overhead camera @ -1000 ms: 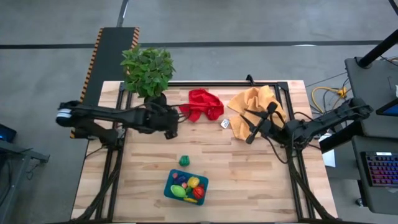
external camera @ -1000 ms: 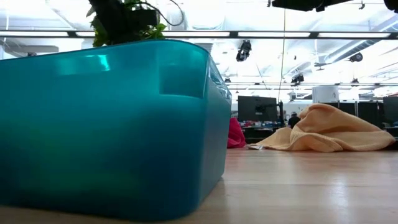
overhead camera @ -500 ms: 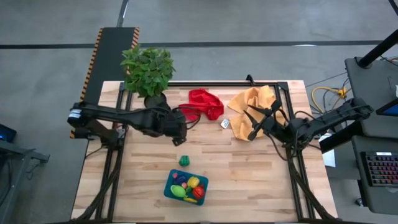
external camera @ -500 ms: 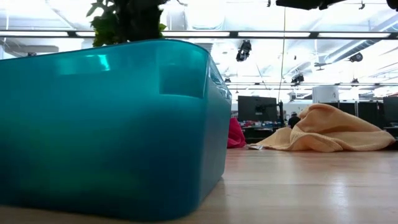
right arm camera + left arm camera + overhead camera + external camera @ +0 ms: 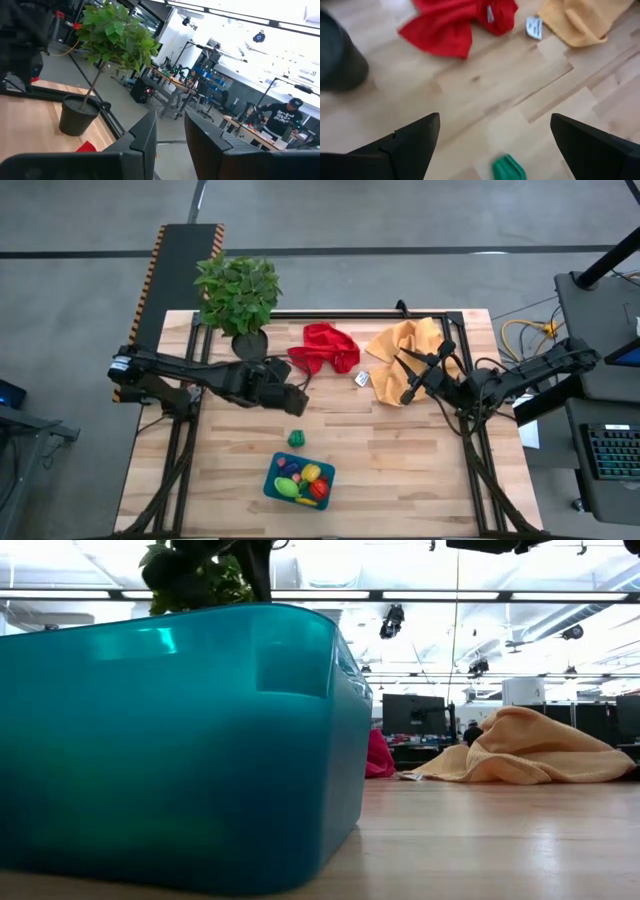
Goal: Pick and placing Produce into tupperware
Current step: Put the green bell pepper into the blue basket
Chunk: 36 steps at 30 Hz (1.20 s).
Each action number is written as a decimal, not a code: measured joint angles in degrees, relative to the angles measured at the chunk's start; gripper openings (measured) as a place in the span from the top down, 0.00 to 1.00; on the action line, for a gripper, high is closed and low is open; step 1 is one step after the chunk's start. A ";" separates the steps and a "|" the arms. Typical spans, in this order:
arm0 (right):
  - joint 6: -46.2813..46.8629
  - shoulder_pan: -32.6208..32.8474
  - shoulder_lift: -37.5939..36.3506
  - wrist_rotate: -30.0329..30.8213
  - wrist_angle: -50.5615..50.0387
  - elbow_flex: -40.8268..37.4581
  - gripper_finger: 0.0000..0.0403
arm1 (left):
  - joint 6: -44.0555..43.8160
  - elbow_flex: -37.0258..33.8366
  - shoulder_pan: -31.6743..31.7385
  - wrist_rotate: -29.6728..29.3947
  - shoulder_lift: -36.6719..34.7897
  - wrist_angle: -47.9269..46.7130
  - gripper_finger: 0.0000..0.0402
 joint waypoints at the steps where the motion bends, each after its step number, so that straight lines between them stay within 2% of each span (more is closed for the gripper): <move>1: -0.03 0.00 0.00 0.01 -0.02 0.00 0.77 | -2.04 -0.03 -0.53 0.21 0.46 -0.11 0.09; 4: -0.14 0.00 0.00 -0.01 -0.05 0.00 0.78 | -6.05 0.15 -1.52 2.50 2.54 0.48 0.09; 10: -0.17 0.02 0.00 -0.01 -0.51 -0.02 0.79 | -10.62 1.12 -2.21 11.24 8.64 1.24 0.09; 17: -1.46 0.00 0.02 -0.01 -1.27 -0.02 0.81 | -10.81 2.99 -2.24 17.71 14.68 1.16 0.09; 21: -1.46 0.00 0.02 -0.01 -1.27 -0.02 0.82 | -12.29 2.95 -2.14 23.60 17.27 1.29 0.09; 26: -1.82 0.01 0.02 -0.01 -1.29 -0.02 0.80 | -13.61 3.37 -2.17 26.75 20.46 1.59 0.09; 36: -3.01 0.00 0.02 -0.01 -1.31 -0.02 0.83 | -14.01 3.10 -2.19 28.15 24.79 4.42 0.09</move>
